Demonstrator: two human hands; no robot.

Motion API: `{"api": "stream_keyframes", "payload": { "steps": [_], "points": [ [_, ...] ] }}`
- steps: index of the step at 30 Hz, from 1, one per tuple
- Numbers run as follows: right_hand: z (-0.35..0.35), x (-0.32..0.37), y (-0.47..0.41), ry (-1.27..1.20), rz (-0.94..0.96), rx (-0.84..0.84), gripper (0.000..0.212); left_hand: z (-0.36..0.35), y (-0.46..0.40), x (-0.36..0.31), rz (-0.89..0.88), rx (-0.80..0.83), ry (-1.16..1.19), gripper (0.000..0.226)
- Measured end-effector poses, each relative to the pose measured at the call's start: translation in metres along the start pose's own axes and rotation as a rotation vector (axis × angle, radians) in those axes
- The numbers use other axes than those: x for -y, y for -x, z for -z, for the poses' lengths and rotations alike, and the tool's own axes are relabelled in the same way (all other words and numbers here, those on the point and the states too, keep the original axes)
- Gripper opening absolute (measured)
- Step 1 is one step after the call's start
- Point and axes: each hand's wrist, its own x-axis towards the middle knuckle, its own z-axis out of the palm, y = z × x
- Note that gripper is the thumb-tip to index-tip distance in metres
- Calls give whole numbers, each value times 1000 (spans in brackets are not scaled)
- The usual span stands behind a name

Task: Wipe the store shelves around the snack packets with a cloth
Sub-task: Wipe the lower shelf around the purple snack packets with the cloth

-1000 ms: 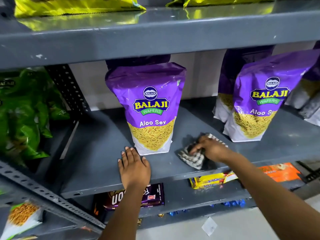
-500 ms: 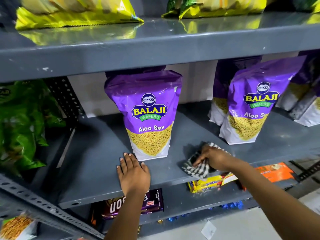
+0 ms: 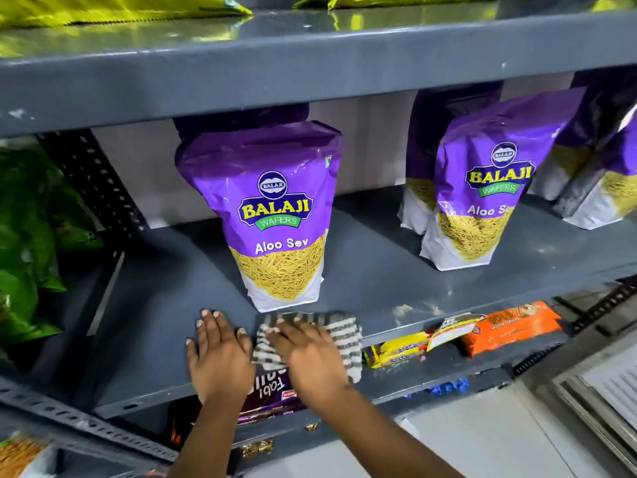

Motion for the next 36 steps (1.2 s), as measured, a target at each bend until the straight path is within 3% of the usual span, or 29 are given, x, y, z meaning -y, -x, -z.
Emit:
{"api": "stream_keyframes", "payload": {
  "steps": [4,11,14,17,19,21,26,32,34,36],
  "points": [
    [6,-50,8,73,-187,-79,59,1,-2,-4,18,28,-44,70],
    [48,-137,49,115,-499,-89,49,1,-2,-2,21,64,-47,68],
    [62,-139,47,108,-659,-184,49,2,0,-2,25,71,-19,62],
    [45,-85,26,37,-415,-214,56,-1,12,-17,25,-28,119,65],
    [28,-56,18,7,-271,-11,53,-5,26,-36,-6,-113,195,64],
    [26,-69,14,51,-293,63,49,-8,38,-58,-86,-128,238,62],
    [56,-169,49,101,-513,-42,53,-20,51,-107,-315,-79,189,58],
    [106,-261,100,132,-796,-78,47,-33,49,-181,-380,5,161,56],
    [110,-257,89,204,-733,-123,38,-36,44,-213,-355,15,191,52],
    [99,-235,77,216,-492,-168,39,-37,37,-248,-255,18,276,53]
  ]
}}
